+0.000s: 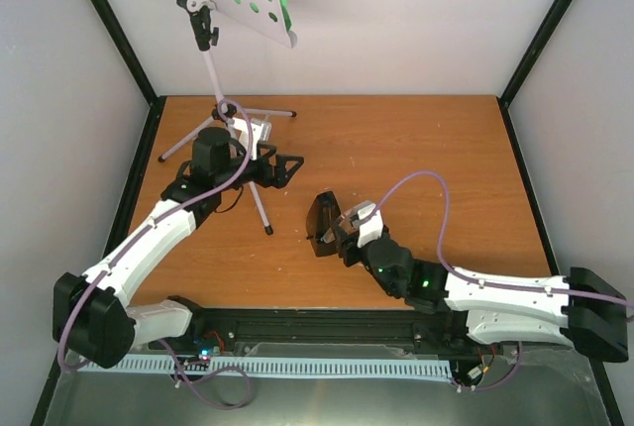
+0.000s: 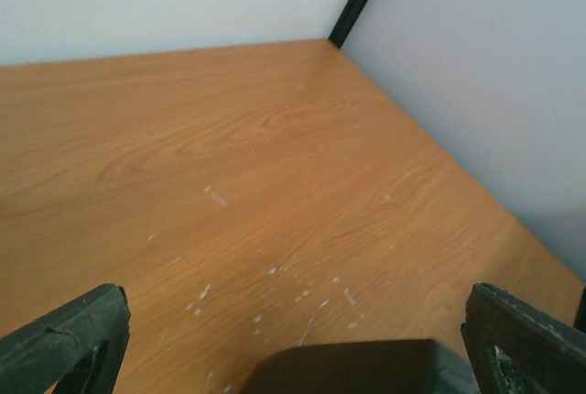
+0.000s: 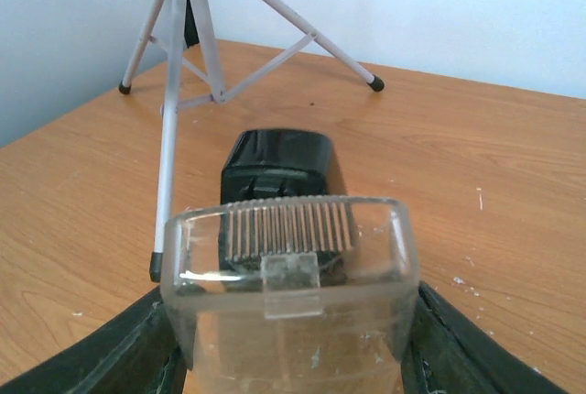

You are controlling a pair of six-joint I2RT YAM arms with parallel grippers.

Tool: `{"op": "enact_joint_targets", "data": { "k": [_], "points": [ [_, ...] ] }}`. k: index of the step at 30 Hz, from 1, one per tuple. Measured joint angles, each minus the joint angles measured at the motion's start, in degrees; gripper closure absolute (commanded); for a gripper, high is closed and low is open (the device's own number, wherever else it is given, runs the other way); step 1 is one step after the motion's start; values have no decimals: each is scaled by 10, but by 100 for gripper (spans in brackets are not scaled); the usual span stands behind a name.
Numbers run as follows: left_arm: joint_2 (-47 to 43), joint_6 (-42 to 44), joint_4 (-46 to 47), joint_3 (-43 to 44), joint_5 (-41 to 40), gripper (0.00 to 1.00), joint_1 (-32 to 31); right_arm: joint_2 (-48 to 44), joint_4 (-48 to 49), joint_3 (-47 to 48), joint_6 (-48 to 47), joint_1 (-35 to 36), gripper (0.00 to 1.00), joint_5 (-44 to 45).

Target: Pack up the instrument practice props

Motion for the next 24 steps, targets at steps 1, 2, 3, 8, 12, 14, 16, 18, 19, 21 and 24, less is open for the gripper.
{"op": "enact_joint_targets", "data": {
  "k": [1, 2, 3, 8, 12, 14, 16, 18, 19, 21, 24],
  "points": [
    [0, 4, 2, -9, -9, 1, 1, 14, 14, 0, 1, 10, 48, 16],
    [1, 8, -1, -16, -16, 1, 4, 28, 22, 2, 3, 20, 48, 30],
    [2, 11, -2, -18, -19, 0, 5, 43, 24, 6, 6, 27, 48, 41],
    [-4, 17, 1, -22, -22, 0, 8, 103, 24, 39, 40, 47, 48, 80],
    [-23, 21, 3, -33, -22, 1, 8, 124, 23, 45, 61, 56, 48, 98],
    [-31, 23, 3, -37, -22, 1, 8, 136, 20, 48, 65, 56, 48, 106],
    [-38, 25, 4, -40, -24, 1, 8, 143, 20, 50, 69, 56, 48, 109],
    [-45, 25, 4, -43, -24, 1, 8, 148, 21, 50, 74, 56, 48, 114],
    [-47, 25, 4, -45, -24, 1, 8, 150, 23, 50, 76, 56, 48, 118],
    [-52, 25, 5, -47, -24, 0, 8, 154, 28, 50, 78, 56, 48, 124],
    [-55, 25, 7, -48, -23, 1, 8, 162, 34, 50, 78, 56, 48, 131]
  ]
}}
